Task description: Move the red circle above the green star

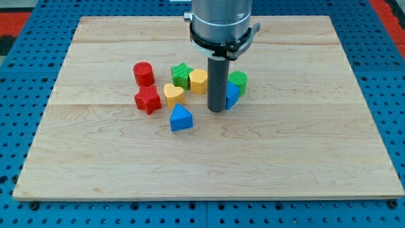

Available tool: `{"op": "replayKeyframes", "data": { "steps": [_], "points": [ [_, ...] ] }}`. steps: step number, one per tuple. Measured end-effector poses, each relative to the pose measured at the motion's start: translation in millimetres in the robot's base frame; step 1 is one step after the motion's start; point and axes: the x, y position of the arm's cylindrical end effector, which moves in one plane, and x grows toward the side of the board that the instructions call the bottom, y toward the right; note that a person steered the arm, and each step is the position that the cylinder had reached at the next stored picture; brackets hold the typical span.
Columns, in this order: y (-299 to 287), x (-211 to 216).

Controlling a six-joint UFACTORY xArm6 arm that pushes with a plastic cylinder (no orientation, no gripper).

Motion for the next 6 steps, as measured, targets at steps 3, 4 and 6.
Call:
{"op": "replayKeyframes", "data": {
  "steps": [3, 4, 6],
  "points": [
    [-57, 67],
    [-87, 30],
    [-102, 20]
  ]
}}
